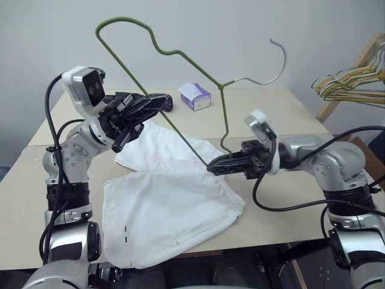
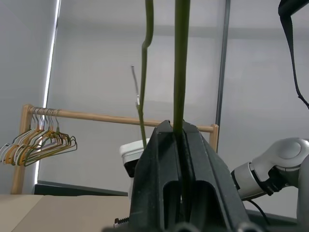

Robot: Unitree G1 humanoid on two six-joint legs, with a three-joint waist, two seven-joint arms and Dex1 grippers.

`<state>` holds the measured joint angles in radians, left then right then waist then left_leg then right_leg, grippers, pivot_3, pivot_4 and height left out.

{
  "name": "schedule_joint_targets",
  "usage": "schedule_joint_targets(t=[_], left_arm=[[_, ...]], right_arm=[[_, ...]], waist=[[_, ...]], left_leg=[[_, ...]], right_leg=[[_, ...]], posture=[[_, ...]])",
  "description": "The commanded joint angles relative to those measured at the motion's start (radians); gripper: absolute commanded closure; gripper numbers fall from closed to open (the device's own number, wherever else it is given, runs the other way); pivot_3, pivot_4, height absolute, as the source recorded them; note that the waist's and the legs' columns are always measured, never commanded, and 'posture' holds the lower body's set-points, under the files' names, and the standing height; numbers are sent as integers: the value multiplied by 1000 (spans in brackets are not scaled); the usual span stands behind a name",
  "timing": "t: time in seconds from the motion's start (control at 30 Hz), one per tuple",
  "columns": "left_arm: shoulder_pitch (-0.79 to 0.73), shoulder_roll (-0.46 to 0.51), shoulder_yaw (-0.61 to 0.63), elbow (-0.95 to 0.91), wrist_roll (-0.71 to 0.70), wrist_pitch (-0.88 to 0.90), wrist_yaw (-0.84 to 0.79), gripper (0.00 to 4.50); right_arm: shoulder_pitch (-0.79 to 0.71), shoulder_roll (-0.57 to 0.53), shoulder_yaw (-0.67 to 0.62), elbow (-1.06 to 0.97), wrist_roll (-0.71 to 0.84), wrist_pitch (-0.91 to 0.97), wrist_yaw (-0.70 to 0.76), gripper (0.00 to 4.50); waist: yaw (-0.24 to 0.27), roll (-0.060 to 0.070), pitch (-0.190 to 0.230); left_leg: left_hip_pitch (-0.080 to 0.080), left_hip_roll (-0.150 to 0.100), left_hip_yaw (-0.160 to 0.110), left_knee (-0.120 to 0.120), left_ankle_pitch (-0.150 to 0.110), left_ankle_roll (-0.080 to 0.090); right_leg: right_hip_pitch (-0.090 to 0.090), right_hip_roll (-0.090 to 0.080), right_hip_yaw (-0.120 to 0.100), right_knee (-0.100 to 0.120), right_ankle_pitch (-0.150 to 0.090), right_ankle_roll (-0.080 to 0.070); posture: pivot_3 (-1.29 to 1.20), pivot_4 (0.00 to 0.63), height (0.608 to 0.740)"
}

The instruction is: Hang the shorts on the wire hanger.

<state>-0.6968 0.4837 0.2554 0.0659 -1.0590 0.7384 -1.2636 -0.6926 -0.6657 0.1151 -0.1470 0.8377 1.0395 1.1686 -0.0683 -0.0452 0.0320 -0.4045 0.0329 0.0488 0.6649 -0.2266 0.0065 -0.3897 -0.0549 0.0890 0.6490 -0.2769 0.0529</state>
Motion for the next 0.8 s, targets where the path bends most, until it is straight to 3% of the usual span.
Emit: schedule_joint_targets(t=[0.03,0.2,0.33,0.53,0.67,0.8], left_arm=[[-11,0,8,6,8,-18,-9,4500],[-12,-18,6,31,35,-51,2,4500],[1,-18,-31,34,90,-55,17,3488],[17,46,-152,66,248,-6,89,1502],[72,89,-194,67,353,-54,112,119],[157,161,-256,21,533,-196,142,11]], right_arm=[[-28,3,-17,-6,6,4,-1,4487],[-18,6,-15,-11,-10,-7,-13,4487],[-17,17,-35,-14,1,-3,-30,4500],[-30,69,-204,57,131,60,-132,4500],[8,27,-278,92,132,87,-186,4500],[120,-101,-289,75,105,146,-193,4500]], waist=[[0,0,0],[0,0,0],[-1,0,0],[-1,0,0],[-1,1,0],[2,1,0]], left_leg=[[0,0,0,0,0,0],[0,0,0,0,0,0],[0,0,0,0,0,0],[0,0,-1,0,0,0],[0,0,-1,0,0,0],[-2,0,0,0,0,0]], right_leg=[[0,0,0,0,0,0],[0,0,0,0,0,0],[0,0,0,0,0,0],[0,0,0,0,0,0],[0,0,0,0,0,0],[-1,-1,-1,0,0,0]], posture=[[-50,0,740],[-54,0,740],[-59,0,740],[-59,0,740],[-58,0,740],[-49,0,740]])
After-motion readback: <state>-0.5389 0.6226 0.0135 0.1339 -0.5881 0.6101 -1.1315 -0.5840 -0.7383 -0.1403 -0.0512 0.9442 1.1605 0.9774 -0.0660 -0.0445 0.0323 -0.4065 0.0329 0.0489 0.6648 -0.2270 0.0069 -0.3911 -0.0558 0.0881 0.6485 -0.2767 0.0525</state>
